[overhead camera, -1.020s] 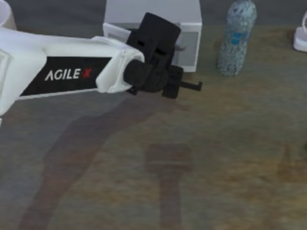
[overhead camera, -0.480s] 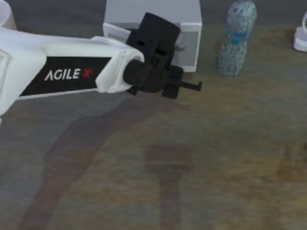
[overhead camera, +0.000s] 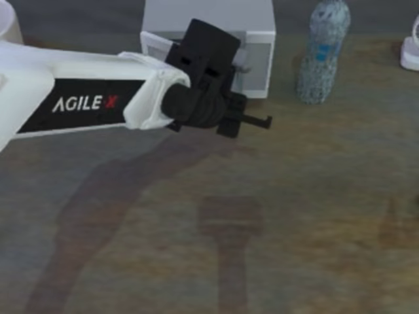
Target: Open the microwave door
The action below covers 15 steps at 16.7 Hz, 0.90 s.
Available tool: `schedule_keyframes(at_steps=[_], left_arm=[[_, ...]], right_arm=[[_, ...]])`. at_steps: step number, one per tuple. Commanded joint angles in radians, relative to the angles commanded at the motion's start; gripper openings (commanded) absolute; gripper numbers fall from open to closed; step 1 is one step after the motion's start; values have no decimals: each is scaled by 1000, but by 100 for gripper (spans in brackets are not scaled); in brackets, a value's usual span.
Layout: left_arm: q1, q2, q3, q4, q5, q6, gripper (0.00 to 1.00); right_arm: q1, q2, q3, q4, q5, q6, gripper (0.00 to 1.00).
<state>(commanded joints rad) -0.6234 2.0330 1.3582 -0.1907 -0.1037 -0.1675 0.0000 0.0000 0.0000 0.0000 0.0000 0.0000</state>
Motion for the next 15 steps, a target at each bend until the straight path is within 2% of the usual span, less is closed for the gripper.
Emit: schedule_keyframes(at_steps=[3, 15], left_arm=[[12, -19, -27, 13, 22, 32, 0], [13, -20, -29, 14, 24, 34, 0]], right_arm=[[0, 0, 0, 0, 0, 0, 100], [0, 0, 0, 0, 0, 0, 100]])
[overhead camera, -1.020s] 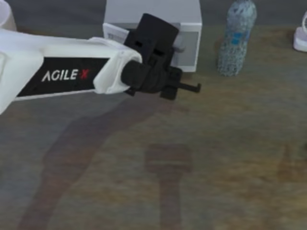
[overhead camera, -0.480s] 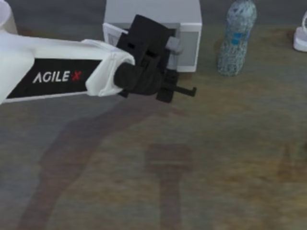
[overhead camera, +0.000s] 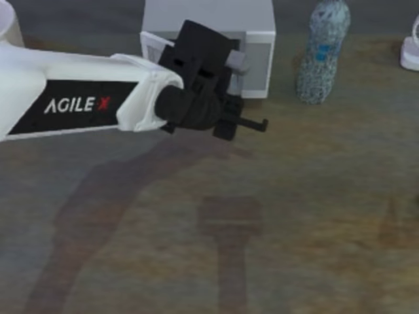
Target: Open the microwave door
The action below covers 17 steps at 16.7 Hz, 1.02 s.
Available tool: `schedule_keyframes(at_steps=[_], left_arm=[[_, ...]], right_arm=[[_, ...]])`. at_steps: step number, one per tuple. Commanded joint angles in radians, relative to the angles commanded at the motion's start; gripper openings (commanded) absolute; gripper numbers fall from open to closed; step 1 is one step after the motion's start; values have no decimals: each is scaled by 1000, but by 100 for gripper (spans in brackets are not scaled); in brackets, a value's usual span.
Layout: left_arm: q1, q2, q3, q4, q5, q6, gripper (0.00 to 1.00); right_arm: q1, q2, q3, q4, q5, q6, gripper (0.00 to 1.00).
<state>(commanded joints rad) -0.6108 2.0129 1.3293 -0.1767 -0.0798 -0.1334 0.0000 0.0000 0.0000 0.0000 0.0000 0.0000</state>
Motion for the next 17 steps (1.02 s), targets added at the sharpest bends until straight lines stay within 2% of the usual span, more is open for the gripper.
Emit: schedule_keyframes(at_steps=[13, 17], left_arm=[[0, 0, 0, 0, 0, 0, 0], [0, -7, -19, 4, 23, 18, 0]], right_arm=[[0, 0, 0, 0, 0, 0, 100], [0, 0, 0, 0, 0, 0, 100]])
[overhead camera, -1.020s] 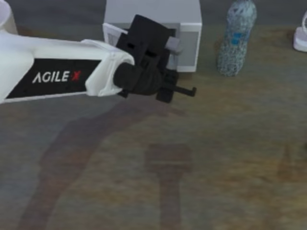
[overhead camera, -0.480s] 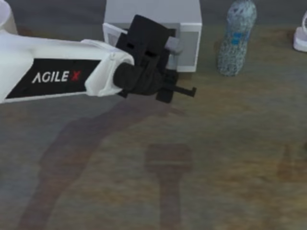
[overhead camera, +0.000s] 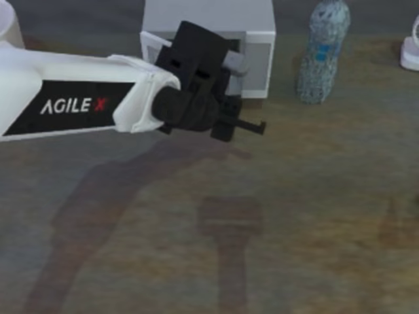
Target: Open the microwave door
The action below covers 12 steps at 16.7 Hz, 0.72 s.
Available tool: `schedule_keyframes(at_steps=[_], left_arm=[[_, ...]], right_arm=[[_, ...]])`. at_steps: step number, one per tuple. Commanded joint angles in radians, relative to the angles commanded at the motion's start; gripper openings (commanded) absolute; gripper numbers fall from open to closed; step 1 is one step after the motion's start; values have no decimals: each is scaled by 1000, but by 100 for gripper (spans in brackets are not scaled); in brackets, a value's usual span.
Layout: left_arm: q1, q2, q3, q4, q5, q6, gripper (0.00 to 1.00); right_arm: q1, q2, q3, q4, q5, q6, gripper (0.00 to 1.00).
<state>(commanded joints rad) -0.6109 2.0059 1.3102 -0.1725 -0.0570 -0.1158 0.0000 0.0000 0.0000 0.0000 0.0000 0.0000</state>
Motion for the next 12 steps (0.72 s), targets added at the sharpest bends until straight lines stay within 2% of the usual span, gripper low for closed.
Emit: schedule_keyframes(at_steps=[6, 12], left_arm=[[25, -34, -42, 19, 43, 59, 0], [25, -34, -42, 19, 43, 59, 0]], right_arm=[[0, 0, 0, 0, 0, 0, 100], [0, 0, 0, 0, 0, 0, 100]])
